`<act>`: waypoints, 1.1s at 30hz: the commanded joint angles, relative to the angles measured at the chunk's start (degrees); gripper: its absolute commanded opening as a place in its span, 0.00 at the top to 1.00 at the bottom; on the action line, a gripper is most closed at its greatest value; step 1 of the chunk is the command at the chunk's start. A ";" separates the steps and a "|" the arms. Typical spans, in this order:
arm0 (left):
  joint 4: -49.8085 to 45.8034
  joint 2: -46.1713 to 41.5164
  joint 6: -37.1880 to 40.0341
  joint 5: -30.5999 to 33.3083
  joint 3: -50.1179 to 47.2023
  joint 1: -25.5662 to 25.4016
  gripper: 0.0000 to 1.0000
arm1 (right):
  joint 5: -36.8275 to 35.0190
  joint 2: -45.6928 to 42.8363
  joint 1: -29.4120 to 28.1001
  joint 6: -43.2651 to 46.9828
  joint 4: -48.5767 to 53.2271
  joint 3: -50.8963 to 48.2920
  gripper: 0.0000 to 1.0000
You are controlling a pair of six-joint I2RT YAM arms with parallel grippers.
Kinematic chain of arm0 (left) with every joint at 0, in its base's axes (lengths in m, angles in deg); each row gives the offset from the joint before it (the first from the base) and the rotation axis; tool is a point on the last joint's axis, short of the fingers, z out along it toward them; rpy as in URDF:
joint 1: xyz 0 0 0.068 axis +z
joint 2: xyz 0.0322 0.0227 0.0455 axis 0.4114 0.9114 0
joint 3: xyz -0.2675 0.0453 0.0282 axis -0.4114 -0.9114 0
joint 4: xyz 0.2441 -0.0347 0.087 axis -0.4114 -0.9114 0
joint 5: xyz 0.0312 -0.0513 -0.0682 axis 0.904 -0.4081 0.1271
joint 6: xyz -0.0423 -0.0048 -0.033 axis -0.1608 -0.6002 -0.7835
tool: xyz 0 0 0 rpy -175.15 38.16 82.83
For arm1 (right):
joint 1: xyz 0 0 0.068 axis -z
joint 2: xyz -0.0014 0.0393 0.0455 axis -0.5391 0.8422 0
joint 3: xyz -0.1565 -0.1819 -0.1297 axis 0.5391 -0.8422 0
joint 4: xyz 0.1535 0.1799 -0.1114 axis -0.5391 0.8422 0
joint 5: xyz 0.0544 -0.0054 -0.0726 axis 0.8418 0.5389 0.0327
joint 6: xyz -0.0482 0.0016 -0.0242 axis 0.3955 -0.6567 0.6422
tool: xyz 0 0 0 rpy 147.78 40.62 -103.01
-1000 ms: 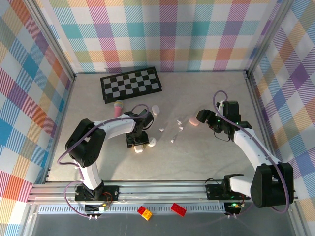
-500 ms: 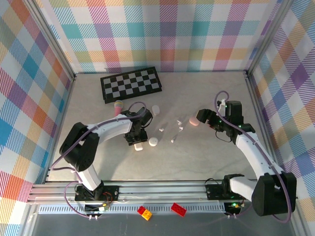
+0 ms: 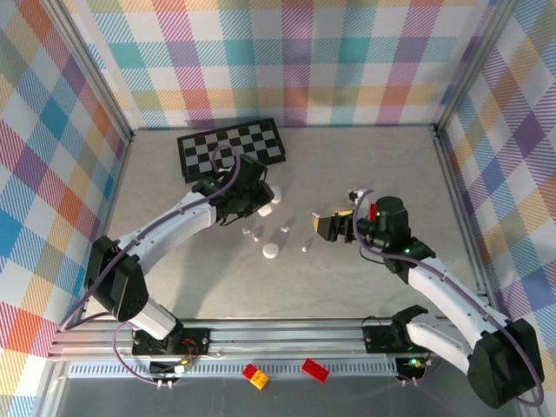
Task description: Insert the wireless bluetooth earbuds into the charging case
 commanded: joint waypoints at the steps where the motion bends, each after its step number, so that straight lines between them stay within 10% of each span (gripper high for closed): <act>1: 5.04 -3.36 -4.97 -1.64 -0.53 -0.69 0.55 | 0.92 2.37 -3.17 2.97 -12.05 -0.57 0.14; 17: 8.96 -6.20 -8.12 -6.56 -2.54 -0.69 0.56 | 8.44 27.29 -8.46 -2.46 -26.40 15.21 0.31; 33: 10.32 -6.63 -7.44 -8.34 -3.28 -0.69 0.53 | 7.61 29.34 -8.65 -2.45 -25.27 16.99 0.79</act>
